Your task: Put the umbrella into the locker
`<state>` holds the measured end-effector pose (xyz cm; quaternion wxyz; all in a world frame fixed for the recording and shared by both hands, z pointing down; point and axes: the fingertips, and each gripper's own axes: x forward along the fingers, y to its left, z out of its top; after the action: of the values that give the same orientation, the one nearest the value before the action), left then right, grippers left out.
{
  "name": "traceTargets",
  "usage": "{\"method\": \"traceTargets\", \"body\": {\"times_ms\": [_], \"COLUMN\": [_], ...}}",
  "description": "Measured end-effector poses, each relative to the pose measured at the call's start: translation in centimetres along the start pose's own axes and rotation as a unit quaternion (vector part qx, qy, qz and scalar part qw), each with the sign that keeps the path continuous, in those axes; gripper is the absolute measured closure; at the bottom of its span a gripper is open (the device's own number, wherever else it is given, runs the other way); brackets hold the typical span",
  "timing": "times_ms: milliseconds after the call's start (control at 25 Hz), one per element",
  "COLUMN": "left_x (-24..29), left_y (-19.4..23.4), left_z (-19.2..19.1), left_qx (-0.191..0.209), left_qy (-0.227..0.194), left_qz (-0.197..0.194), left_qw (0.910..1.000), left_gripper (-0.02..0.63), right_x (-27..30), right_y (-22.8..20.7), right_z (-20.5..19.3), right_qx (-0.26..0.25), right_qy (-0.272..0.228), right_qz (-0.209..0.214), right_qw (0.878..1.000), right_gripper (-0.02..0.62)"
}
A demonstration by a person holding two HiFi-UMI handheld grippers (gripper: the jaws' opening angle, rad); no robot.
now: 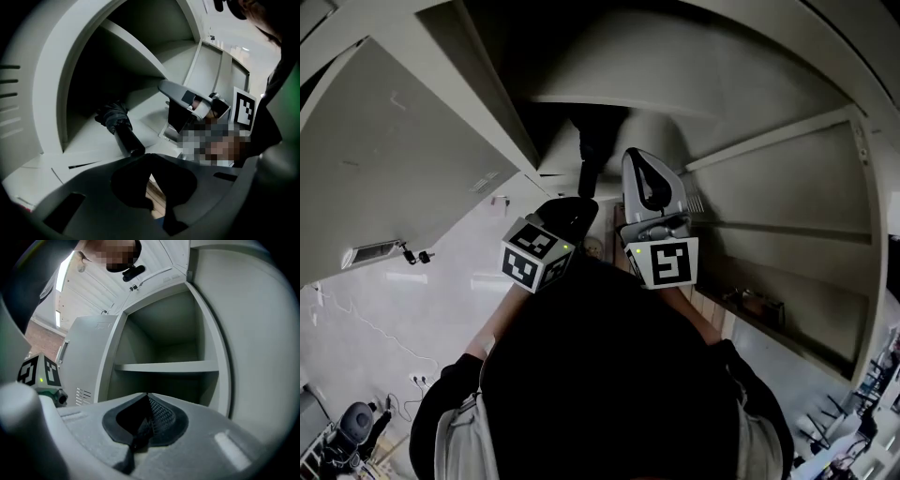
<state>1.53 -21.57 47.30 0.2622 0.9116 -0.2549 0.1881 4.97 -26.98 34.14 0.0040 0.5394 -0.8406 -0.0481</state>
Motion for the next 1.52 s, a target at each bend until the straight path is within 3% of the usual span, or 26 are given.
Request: {"method": "traceTargets", "body": {"times_ms": [280, 760, 1000, 1240, 1520], "left_x": [2.5, 4.3, 2.1, -2.3, -6.5], "left_y": [2.2, 4.6, 3.6, 0.4, -3.3], "left_z": [2.3, 4.8, 6.1, 7.1, 7.5], "left_qx": [0.018, 0.029, 0.032, 0.049, 0.119], "left_qy": [0.011, 0.002, -0.047, -0.142, -0.231], "left_qz": [-0.008, 0.024, 0.060, 0.117, 0.199], "left_qw": [0.9997, 0.9993, 0.9966, 0.9816, 0.9450], "left_gripper": [0.598, 0.598, 0.598, 0.598, 0.598], "right_x": [0.9, 0.5, -0.7, -3.0, -6.1], "right_y": [-0.4, -0.7, -0.2, 0.5, 1.3], "right_z": [-0.2, -0.1, 0.4, 0.7, 0.5], "right_qx": [0.004, 0.003, 0.004, -0.003, -0.002], "right_qy": [0.002, 0.004, -0.005, -0.015, -0.022], "right_qz": [0.000, 0.002, 0.021, 0.034, 0.027], "right_qw": [1.000, 1.000, 1.000, 0.999, 0.999], "right_gripper": [0.591, 0.592, 0.591, 0.592, 0.592]}}
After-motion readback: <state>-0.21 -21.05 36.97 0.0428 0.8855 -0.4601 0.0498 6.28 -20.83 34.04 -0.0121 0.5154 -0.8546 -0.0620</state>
